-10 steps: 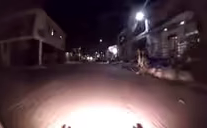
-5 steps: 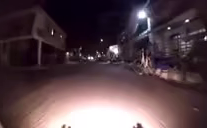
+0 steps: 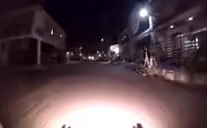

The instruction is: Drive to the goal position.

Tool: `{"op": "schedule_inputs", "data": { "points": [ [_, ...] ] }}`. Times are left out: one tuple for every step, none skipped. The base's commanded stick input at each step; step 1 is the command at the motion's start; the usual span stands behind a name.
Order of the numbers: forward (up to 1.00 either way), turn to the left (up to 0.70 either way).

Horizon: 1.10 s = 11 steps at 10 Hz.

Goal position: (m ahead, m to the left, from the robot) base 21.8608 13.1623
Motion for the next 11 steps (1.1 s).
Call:
{"op": "schedule_inputs", "data": {
  "points": [
    [0.6, 0.0],
    [0.6, 0.0],
    [0.6, 0.0],
    [0.6, 0.0],
    [0.6, 0.0],
    [0.6, 0.0],
    [0.6, 0.0],
    [0.6, 0.0],
    [0.6, 0.0],
    [0.6, 0.0],
    [0.6, 0.0]
  ]
}}
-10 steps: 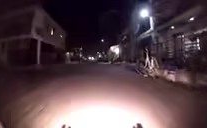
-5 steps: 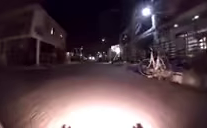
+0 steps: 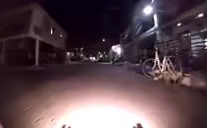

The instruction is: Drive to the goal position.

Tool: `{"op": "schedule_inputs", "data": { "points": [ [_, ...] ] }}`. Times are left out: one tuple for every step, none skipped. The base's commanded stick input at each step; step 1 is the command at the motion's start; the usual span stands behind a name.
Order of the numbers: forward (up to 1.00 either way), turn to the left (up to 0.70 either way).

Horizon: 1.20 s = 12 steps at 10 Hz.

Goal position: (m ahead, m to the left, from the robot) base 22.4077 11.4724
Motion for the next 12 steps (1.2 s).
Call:
{"op": "schedule_inputs", "data": {
  "points": [
    [0.6, 0.0],
    [0.6, 0.0],
    [0.6, 0.0],
    [0.6, 0.0],
    [0.6, 0.0],
    [0.6, 0.0],
    [0.6, 0.0],
    [0.6, 0.0],
    [0.6, 0.0],
    [0.6, 0.0],
    [0.6, 0.0],
    [0.6, 0.0]
  ]
}}
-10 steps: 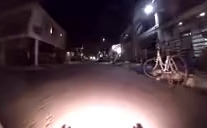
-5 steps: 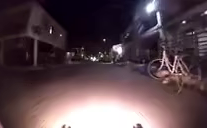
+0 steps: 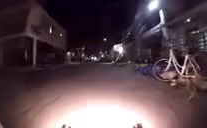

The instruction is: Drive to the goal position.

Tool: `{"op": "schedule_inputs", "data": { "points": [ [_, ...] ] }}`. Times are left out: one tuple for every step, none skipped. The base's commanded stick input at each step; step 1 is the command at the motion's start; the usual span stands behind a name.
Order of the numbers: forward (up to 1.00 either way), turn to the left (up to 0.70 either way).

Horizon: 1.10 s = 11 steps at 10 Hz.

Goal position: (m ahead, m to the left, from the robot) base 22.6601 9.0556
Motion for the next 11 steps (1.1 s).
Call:
{"op": "schedule_inputs", "data": {
  "points": [
    [0.6, 0.0],
    [0.6, 0.0],
    [0.6, 0.0],
    [0.6, 0.0],
    [0.6, 0.0],
    [0.6, 0.0],
    [0.6, 0.0],
    [0.6, 0.0],
    [0.6, 0.0],
    [0.6, 0.0],
    [0.6, 0.0]
  ]
}}
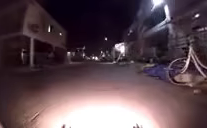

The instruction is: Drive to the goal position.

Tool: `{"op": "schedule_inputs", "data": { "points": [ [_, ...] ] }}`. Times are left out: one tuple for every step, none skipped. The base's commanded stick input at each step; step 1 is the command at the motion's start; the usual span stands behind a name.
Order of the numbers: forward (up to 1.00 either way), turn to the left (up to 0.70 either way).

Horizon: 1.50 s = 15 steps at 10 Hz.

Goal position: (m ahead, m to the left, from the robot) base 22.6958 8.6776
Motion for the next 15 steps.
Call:
{"op": "schedule_inputs", "data": {
  "points": [
    [0.6, 0.0],
    [0.6, -0.14],
    [0.6, -0.15],
    [0.6, -0.15],
    [0.6, -0.15],
    [0.6, -0.15],
    [0.6, -0.15],
    [0.6, -0.05],
    [0.6, 0.0],
    [0.6, 0.0],
    [0.6, 0.0],
    [0.6, 0.0],
    [0.6, 0.0],
    [0.6, 0.0],
    [0.6, 0.0]
  ]
}}
